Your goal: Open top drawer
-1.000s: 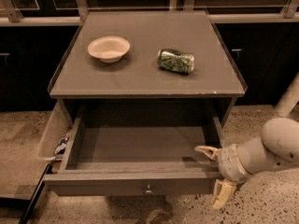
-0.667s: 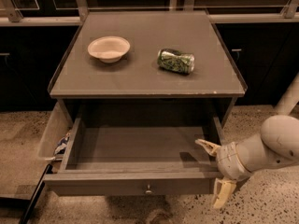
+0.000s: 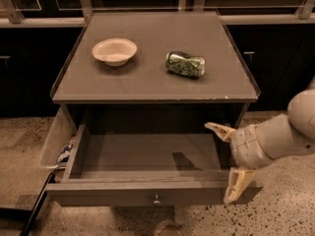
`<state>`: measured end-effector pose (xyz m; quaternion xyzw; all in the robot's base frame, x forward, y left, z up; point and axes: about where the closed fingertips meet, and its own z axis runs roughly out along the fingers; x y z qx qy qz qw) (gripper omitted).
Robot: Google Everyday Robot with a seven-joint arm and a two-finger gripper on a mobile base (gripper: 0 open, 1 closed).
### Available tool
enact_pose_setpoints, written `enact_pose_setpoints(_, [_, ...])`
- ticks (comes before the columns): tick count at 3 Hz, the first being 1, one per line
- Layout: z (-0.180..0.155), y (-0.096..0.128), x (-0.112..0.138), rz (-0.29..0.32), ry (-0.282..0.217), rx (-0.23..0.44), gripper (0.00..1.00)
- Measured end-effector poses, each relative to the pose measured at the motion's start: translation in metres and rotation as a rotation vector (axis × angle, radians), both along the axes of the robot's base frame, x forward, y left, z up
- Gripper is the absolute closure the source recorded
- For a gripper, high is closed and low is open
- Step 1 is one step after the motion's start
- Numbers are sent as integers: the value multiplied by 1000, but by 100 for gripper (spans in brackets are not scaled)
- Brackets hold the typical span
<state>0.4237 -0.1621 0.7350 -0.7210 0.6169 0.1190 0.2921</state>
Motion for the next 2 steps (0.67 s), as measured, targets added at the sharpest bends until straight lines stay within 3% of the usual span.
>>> enact_pose_setpoints(1, [57, 1, 24, 11, -82, -2, 0])
enact_pose_setpoints(2, [58, 1, 24, 11, -84, -2, 0])
